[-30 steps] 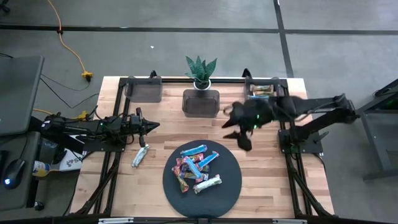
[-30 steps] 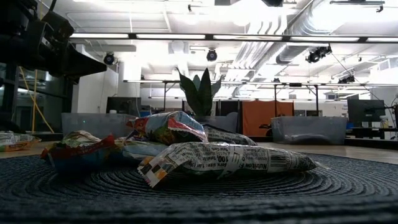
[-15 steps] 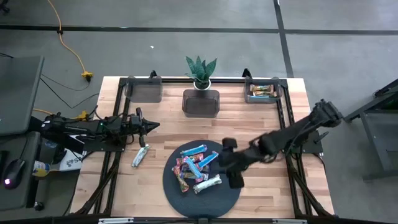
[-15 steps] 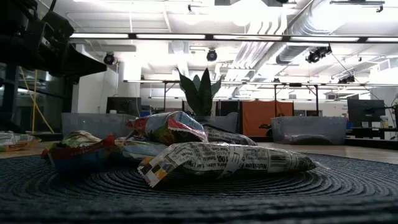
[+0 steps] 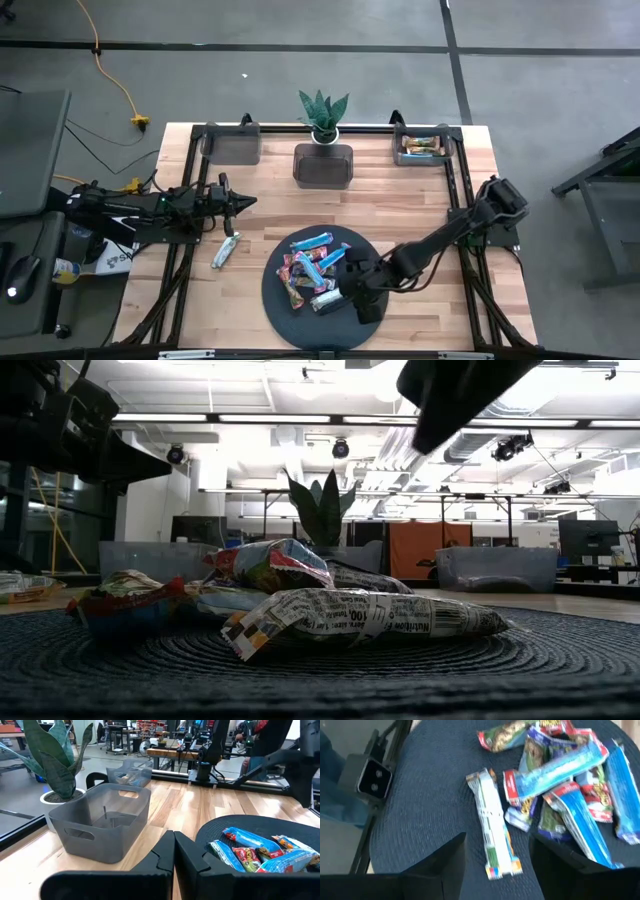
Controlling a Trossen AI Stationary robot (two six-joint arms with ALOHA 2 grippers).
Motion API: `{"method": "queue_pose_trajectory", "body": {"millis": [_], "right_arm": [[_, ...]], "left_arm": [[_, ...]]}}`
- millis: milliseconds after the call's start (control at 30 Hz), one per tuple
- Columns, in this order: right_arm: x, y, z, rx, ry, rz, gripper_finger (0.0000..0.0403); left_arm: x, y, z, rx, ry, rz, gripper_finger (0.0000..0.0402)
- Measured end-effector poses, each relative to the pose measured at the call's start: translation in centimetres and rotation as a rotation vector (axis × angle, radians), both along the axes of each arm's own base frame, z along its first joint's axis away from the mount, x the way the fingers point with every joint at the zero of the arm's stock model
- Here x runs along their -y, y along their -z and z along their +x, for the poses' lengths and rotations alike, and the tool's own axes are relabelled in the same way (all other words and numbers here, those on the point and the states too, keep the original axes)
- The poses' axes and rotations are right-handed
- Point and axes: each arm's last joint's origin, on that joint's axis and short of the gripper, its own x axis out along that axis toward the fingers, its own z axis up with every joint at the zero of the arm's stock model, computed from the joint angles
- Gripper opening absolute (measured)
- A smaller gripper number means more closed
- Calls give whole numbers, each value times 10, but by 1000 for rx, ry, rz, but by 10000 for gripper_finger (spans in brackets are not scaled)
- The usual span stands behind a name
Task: Pick and place Granola Bars by type
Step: Put the yellow granola bar into the right black bin
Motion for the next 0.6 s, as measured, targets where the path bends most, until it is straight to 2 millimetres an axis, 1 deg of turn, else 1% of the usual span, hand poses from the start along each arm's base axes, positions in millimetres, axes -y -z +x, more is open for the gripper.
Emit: {"method": "queue_pose_trajectory", "body": {"millis": [367,600], "right_arm": [[-7,33,15,-22,0,-13,194],[-8,44,21,-15,10,-11,194]], "left_arm": [[0,0,0,0,0,0,1],[0,0,0,0,0,0,1]]}}
